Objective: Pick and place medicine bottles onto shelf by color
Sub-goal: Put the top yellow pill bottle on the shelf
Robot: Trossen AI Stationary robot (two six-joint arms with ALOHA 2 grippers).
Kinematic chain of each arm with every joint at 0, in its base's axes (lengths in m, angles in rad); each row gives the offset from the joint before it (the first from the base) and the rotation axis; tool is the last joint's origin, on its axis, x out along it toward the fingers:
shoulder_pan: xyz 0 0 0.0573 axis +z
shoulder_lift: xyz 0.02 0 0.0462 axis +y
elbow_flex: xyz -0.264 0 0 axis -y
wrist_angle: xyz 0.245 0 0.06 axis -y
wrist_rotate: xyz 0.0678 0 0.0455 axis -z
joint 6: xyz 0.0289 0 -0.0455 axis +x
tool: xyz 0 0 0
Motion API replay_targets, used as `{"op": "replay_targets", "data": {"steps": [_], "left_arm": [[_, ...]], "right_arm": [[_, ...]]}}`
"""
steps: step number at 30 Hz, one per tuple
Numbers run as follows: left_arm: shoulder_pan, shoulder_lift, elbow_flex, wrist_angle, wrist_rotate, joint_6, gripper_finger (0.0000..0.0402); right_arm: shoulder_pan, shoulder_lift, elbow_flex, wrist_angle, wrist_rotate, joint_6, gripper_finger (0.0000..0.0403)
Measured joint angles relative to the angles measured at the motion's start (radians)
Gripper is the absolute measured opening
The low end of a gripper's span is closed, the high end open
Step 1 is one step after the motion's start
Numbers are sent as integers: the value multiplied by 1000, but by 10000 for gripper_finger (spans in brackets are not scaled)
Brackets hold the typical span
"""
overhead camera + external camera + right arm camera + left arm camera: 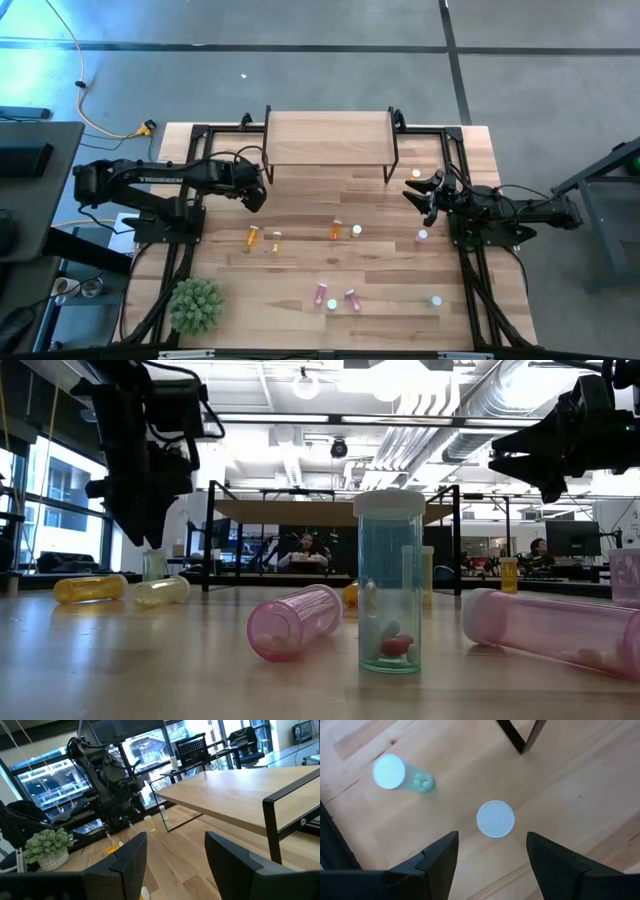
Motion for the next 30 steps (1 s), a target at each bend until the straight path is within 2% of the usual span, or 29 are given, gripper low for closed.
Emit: {"op": "replay_targets", "data": {"steps": [9,19,30], "left_arm": [[0,70,0,67,-6,1,225],[0,111,-1,66,-68,15,222],[0,116,-1,74,-58,88,155]], "right_arm": [[0,0,0,0,0,0,190],[0,0,0,0,0,0,190],[0,0,0,0,0,0,190]]}}
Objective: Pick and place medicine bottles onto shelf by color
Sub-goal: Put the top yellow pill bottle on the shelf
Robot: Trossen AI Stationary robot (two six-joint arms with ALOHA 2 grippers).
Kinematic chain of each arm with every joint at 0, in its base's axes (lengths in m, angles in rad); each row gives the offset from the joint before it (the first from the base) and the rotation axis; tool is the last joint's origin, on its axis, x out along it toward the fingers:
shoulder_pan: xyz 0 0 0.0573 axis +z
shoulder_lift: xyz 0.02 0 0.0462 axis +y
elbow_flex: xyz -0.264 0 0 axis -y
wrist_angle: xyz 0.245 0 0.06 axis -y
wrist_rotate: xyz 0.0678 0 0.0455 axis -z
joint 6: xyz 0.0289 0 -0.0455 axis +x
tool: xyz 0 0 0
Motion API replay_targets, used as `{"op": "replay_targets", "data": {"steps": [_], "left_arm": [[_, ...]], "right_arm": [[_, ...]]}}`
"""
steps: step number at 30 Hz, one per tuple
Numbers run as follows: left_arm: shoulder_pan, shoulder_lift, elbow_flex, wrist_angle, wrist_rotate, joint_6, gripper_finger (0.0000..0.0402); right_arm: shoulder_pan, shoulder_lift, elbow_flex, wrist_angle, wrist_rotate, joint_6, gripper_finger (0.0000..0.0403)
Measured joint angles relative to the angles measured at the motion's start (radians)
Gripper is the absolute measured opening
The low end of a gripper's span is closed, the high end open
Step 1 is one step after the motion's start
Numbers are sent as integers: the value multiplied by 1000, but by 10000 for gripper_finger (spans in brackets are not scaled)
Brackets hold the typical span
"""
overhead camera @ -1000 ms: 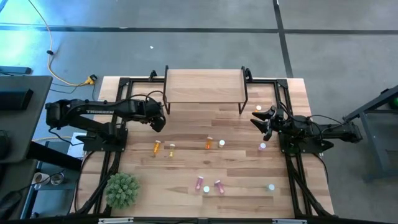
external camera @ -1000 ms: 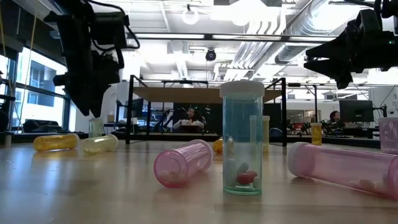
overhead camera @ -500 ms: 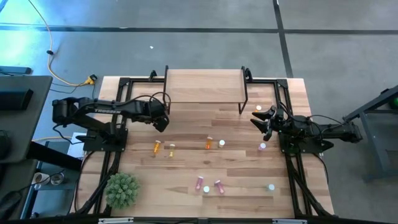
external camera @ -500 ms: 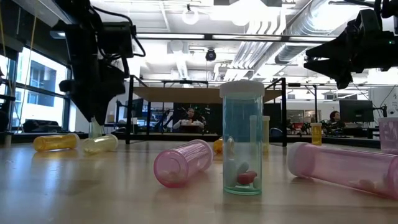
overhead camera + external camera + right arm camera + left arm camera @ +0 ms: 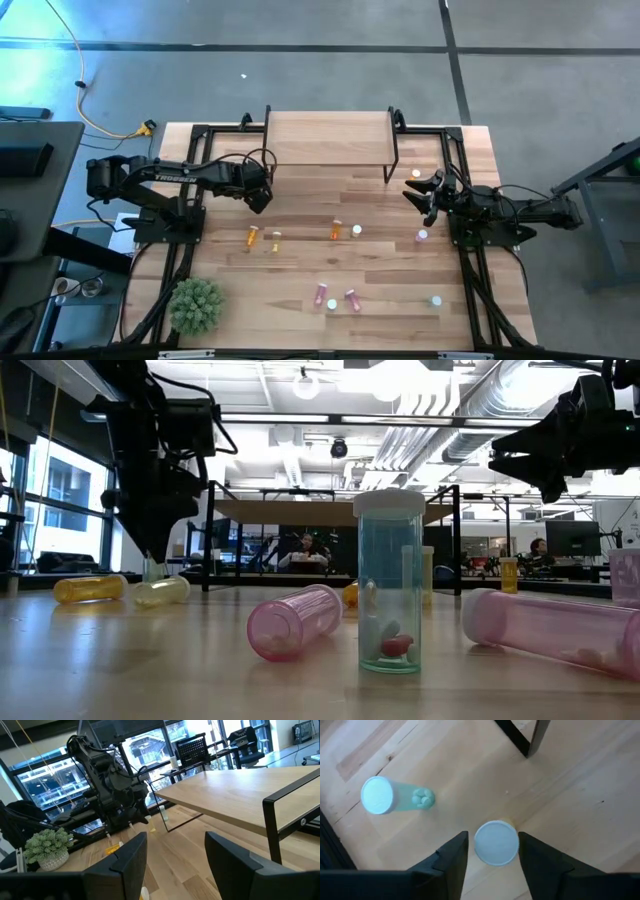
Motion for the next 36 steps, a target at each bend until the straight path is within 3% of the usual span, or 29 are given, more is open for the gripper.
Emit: {"op": "replay_targets", "data": {"steps": [10,30,36], "left_arm": [[0,0,0,20,10,52,114],[0,-50,1,-1,98,28,113],[17,-59,59,-110,88,18,113]], "right_arm": [[0,0,0,0,0,0,190],[0,0,0,0,0,0,190],[0,0,0,0,0,0,190]]}}
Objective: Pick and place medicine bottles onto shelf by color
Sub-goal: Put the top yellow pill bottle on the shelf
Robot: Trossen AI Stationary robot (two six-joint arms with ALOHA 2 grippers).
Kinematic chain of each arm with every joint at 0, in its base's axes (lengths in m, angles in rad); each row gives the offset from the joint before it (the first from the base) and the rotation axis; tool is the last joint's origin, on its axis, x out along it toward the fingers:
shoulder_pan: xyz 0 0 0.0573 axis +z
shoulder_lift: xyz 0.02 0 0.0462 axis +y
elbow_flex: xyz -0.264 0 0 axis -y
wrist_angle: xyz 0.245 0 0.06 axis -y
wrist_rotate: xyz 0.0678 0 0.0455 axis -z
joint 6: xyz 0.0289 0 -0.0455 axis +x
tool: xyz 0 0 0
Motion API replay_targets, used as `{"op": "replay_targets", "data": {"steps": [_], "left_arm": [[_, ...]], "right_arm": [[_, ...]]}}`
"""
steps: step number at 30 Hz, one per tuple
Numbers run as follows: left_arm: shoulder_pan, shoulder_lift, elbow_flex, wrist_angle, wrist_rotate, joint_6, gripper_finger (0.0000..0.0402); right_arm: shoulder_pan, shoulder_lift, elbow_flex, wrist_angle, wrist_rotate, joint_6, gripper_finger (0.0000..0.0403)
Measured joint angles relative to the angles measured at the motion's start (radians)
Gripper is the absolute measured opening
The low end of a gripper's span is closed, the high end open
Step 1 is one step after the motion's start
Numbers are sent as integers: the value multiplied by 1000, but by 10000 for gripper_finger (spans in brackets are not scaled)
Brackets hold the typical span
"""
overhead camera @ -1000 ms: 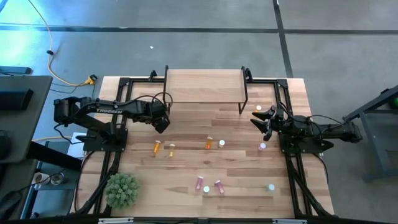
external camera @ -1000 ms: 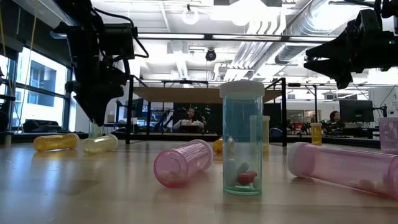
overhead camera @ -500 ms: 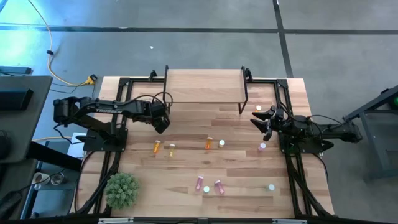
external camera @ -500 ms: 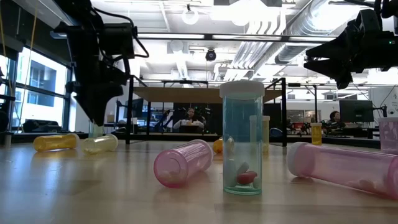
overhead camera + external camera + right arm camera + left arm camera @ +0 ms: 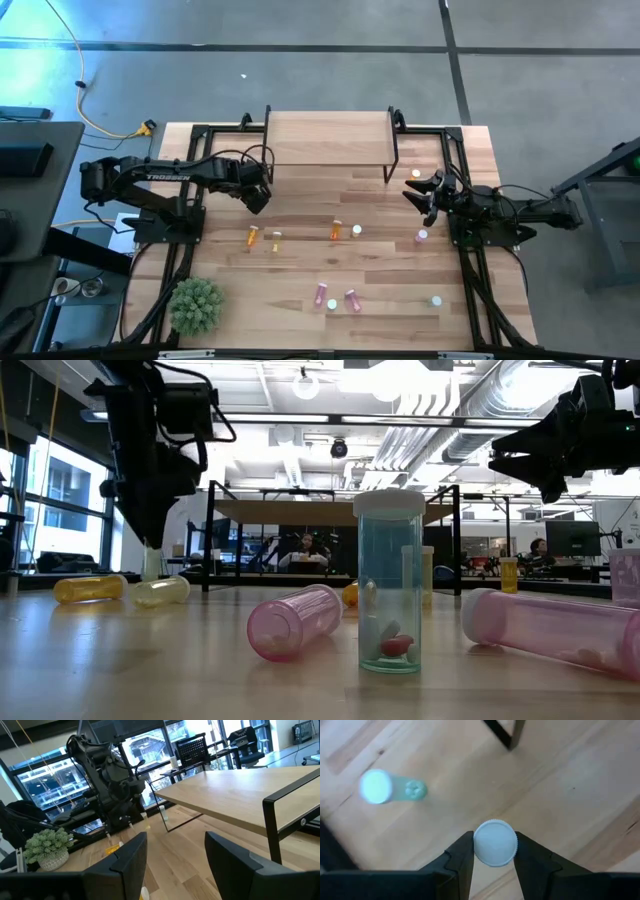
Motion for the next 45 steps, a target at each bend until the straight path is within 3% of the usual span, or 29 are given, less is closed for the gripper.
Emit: {"op": "replay_targets", "data": {"steps": [14,32,45], "left_arm": [[99,0,209,-214,-118,5,113],[275,1,535,-219,-161,178,113],[348,4,918,-163,-179,285,113]], "right_arm": [[0,0,0,0,0,0,190],[0,0,0,0,0,0,190],[0,0,0,0,0,0,190]]}}
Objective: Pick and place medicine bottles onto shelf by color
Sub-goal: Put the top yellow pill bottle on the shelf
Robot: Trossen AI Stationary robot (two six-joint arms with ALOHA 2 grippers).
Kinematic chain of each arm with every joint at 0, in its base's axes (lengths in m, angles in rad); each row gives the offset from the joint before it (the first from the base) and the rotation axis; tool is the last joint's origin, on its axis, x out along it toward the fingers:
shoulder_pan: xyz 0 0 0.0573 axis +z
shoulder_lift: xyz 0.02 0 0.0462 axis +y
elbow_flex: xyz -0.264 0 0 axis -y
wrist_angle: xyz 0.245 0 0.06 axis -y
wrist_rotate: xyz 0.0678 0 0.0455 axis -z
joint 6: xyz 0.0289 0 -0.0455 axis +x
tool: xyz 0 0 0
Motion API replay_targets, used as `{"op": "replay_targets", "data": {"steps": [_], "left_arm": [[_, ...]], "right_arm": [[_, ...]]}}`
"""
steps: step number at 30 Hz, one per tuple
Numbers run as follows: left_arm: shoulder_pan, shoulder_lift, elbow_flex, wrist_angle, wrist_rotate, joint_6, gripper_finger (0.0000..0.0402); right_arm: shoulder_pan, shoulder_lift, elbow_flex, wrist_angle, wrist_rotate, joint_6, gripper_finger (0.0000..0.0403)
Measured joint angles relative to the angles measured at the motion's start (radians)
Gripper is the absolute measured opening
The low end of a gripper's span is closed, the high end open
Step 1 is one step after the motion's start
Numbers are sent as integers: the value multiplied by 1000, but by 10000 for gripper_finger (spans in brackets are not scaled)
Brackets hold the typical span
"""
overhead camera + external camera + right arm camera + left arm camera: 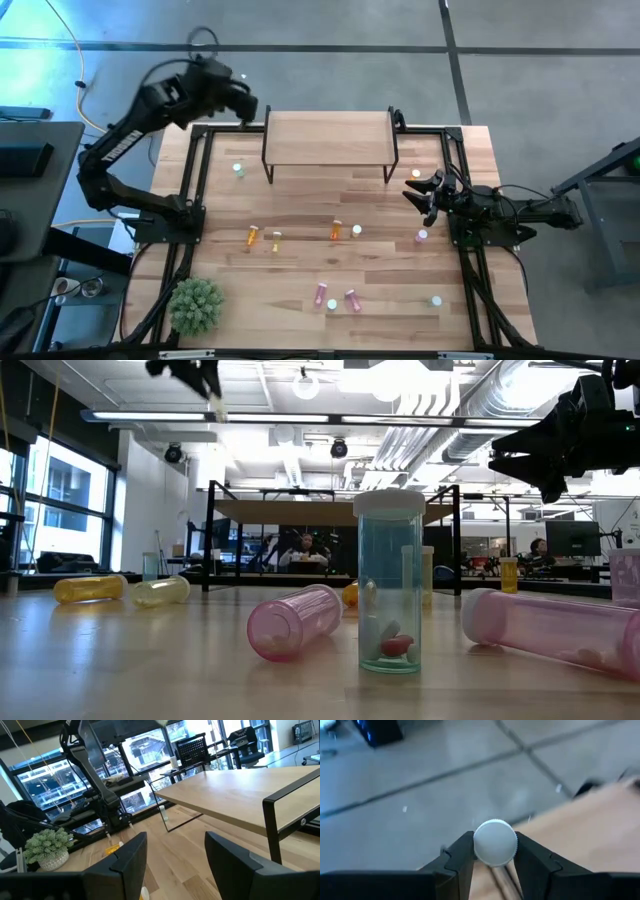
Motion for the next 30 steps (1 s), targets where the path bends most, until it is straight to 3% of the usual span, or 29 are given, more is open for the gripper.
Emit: {"op": "replay_targets", "data": {"steps": [10,15,25,30], "left_arm": [[-28,97,223,15,-3,-23,113],[-62,184,233,10,12,-18,113],[-89,366,233,-7,155,105,113],[-89,440,233,-73,156,168,113]], "right_arm": [[0,0,0,0,0,0,190],[0,0,0,0,0,0,190],[0,0,0,0,0,0,190],[0,0,0,0,0,0,190]]}}
